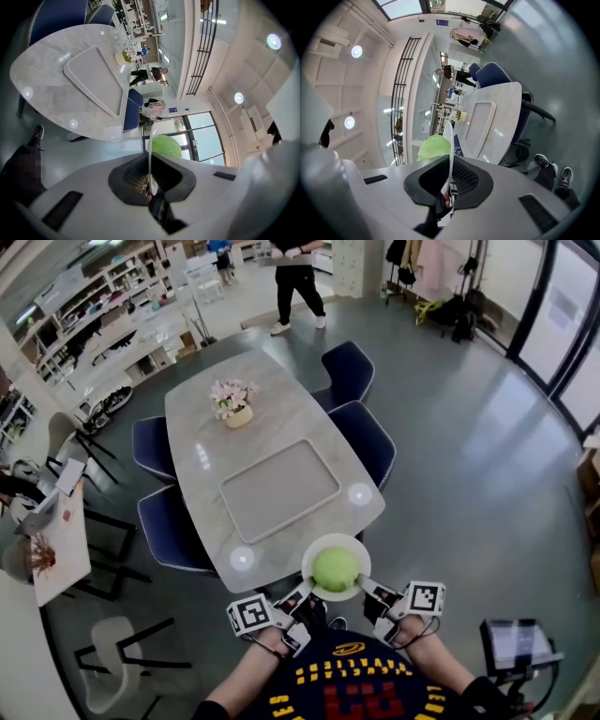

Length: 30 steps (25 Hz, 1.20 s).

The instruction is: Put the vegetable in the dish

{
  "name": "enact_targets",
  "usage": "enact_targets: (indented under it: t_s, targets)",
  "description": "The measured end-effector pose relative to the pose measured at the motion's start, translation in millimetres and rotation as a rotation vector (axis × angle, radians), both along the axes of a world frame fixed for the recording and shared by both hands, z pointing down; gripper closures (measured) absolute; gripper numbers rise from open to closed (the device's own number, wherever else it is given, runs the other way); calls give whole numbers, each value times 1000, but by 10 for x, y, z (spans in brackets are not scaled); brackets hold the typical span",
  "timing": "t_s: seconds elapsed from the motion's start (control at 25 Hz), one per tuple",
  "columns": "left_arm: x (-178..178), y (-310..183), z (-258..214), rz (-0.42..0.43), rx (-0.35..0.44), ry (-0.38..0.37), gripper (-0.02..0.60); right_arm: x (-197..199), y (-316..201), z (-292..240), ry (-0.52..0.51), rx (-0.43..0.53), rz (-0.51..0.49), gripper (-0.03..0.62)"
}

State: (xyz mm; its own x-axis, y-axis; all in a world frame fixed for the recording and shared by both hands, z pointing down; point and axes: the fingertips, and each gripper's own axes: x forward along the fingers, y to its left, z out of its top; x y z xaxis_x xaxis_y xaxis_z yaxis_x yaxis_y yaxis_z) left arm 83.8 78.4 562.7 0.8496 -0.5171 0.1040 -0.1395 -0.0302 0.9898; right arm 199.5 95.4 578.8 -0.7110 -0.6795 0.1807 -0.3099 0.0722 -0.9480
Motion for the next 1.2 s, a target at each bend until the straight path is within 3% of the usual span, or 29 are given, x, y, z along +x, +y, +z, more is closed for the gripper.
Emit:
enact_targets:
  t_s: [0.4, 0.6, 0.88, 1.08, 1.2]
  targets:
    - [-26, -727, 23, -22, -6, 13, 568, -3, -745, 14, 34, -19, -26, 576]
    - [-146, -1162, 6, -22, 16, 25, 568, -177, -1172, -17, -14, -32, -25, 576]
    - [-383, -1714, -45, -44, 14, 44, 568, -399, -1772, -121, 30, 5, -59, 576]
    - [-625, -2014, 15, -71, 13, 71, 568, -592, -2051, -15, 79, -72, -62, 576]
    - [-747, -2138, 62, -93, -1, 91, 568, -816, -2289, -151, 67, 43, -128, 576]
